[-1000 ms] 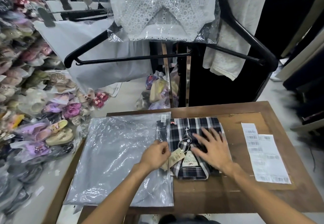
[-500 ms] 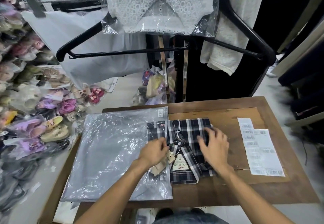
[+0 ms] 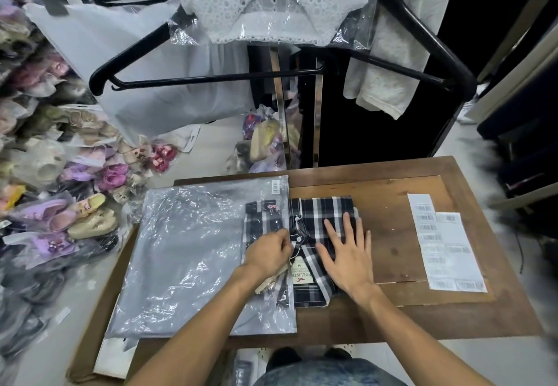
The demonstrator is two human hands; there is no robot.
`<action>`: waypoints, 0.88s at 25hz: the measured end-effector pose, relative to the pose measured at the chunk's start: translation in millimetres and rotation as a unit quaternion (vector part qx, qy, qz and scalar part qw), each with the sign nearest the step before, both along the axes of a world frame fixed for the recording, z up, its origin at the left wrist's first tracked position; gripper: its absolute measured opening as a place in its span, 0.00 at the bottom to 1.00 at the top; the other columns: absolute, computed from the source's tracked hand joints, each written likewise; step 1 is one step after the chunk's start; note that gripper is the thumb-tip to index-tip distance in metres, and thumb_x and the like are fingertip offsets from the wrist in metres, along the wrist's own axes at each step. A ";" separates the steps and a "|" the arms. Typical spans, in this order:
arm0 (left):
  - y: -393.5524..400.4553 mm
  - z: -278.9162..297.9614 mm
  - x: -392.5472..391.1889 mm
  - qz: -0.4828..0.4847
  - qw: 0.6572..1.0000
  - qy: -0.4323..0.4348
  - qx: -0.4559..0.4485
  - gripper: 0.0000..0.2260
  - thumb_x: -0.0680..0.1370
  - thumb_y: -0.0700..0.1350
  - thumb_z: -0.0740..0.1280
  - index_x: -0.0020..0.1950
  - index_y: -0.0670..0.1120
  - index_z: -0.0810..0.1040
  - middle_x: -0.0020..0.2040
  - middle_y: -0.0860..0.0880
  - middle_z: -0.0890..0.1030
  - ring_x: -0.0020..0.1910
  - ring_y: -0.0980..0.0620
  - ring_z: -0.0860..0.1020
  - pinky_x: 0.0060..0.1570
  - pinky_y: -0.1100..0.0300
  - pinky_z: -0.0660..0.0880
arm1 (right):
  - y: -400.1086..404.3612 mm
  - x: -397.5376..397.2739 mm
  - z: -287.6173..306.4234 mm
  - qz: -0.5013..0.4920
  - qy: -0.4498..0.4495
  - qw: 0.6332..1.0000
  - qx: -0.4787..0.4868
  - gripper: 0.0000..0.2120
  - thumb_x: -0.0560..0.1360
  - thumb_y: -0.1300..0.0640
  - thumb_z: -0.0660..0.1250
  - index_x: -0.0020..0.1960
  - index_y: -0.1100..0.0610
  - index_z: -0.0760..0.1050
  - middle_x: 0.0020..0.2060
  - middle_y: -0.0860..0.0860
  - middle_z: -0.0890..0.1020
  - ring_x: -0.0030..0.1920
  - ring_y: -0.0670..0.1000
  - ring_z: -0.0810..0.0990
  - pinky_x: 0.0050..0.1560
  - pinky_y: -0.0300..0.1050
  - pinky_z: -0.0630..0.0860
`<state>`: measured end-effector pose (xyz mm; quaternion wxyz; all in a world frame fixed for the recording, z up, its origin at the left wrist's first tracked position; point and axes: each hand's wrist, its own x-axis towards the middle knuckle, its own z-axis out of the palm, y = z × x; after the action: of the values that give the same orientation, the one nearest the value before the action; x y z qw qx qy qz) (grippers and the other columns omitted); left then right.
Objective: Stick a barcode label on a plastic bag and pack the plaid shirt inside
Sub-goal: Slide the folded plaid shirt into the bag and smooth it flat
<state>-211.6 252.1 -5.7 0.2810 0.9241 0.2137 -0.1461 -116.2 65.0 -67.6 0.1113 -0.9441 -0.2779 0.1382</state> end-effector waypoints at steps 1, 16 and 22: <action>-0.4 -0.2 1.5 -0.001 1.000 0.002 0.001 0.08 0.84 0.48 0.61 0.46 0.48 0.71 0.43 0.48 0.80 0.42 0.48 0.79 0.44 0.51 0.79 | 5.6 -3.8 1.4 0.000 0.004 1.000 0.002 0.31 0.82 0.33 0.47 0.82 0.43 0.53 0.83 0.57 0.47 0.82 0.62 0.41 0.80 0.66 0.44; 0.9 -1.1 1.4 -0.010 1.000 0.009 0.006 0.08 0.84 0.49 0.62 0.46 0.50 0.72 0.39 0.53 0.77 0.36 0.59 0.75 0.35 0.67 0.70 | 16.8 25.9 43.6 -0.326 0.318 0.859 0.234 0.17 0.76 0.54 0.73 0.63 0.59 0.78 0.45 0.50 0.86 0.43 0.48 0.83 0.47 0.46 0.78; 6.9 5.3 -0.8 0.004 1.000 0.005 -0.016 0.08 0.84 0.49 0.63 0.49 0.47 0.76 0.37 0.54 0.80 0.34 0.60 0.77 0.40 0.59 0.80 | 8.3 39.8 54.2 -0.226 0.430 0.838 0.248 0.21 0.79 0.56 0.71 0.70 0.51 0.71 0.56 0.55 0.86 0.52 0.63 0.85 0.51 0.58 0.84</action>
<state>-212.4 259.0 -0.5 0.2953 0.9178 0.2168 -0.1531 -76.4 73.3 -13.4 0.4782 -0.7671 -0.0057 0.4276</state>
